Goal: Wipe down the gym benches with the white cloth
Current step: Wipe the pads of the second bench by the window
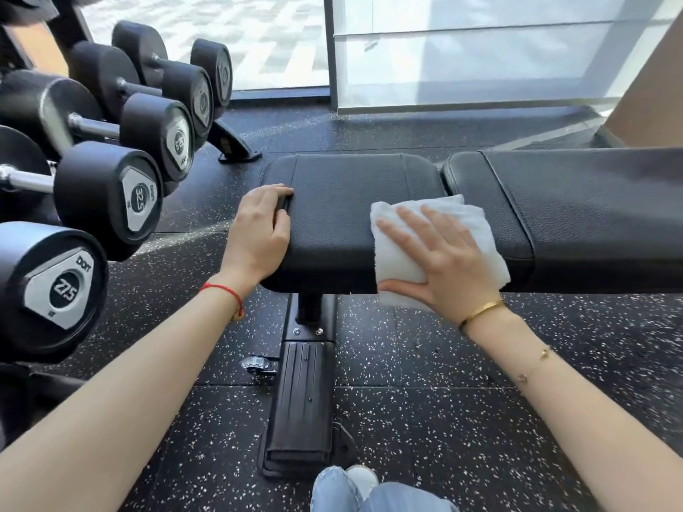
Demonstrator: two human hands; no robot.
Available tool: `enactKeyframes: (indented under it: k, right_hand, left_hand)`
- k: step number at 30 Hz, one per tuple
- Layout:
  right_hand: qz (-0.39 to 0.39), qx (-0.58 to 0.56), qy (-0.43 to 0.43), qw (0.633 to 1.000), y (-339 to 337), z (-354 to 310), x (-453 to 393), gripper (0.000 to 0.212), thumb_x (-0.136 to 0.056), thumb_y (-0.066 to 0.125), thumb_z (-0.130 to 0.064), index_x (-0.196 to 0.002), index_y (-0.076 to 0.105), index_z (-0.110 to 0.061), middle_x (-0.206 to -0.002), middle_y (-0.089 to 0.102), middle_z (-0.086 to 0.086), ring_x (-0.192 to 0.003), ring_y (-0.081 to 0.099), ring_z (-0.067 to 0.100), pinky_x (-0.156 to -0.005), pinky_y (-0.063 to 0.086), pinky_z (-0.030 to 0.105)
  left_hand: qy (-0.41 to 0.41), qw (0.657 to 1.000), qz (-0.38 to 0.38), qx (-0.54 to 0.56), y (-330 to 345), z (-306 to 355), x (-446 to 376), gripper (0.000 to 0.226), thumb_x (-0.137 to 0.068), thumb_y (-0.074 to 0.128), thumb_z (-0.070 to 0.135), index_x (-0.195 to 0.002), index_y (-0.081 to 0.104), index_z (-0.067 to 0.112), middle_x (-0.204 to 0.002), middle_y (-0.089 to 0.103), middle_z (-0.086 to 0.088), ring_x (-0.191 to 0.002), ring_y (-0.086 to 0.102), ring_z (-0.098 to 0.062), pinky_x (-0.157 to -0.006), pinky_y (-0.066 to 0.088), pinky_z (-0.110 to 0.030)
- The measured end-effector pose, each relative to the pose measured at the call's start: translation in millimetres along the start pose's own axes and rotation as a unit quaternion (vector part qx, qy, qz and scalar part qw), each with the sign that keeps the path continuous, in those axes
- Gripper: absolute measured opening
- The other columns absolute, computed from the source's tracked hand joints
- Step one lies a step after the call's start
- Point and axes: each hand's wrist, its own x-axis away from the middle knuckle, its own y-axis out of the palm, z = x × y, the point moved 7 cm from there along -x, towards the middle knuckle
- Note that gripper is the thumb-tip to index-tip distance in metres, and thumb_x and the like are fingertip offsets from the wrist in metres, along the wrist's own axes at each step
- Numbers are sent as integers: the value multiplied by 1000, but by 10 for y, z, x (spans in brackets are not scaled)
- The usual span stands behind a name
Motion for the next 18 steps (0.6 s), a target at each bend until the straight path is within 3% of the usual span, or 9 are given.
enactKeyframes:
  k: [4, 9, 15, 18]
  right_hand:
    - [-96, 0, -3, 995, 70, -240, -296, 86, -84, 27, -81, -154, 31, -31, -158, 36, 3, -145, 32, 34, -121, 20, 46]
    - [-151, -18, -23, 988, 96, -420, -426, 78, -89, 10, -74, -157, 14, -36, -164, 20, -2, -150, 19, 30, -123, 11, 44]
    - [-204, -122, 107, 965, 333, 335, -769, 56, -102, 17, -54, -156, 18, -37, -165, 14, -9, -152, 10, 24, -123, 6, 42]
    - [-239, -101, 108, 960, 526, 150, -1263, 57, -103, 16, -55, -157, 12, -35, -166, 11, -9, -152, 8, 30, -122, 6, 45]
  left_hand:
    - [0, 1000, 1, -5, 7, 64, 9, 37, -94, 44, 6, -129, 57, 9, -137, 55, -8, -133, 42, -21, -113, 26, -27]
    - [6, 1000, -10, 2, -14, 46, 21, 38, -96, 44, 8, -132, 55, 10, -139, 54, -6, -135, 40, -19, -115, 25, -27]
    - [1, 1000, 10, 0, 5, 48, 12, 36, -94, 46, 7, -128, 58, 9, -136, 56, -6, -132, 43, -21, -114, 27, -29]
    - [-6, 1000, 23, 3, -8, 59, 9, 35, -93, 46, 8, -126, 59, 11, -133, 58, -4, -129, 44, -17, -110, 28, -24]
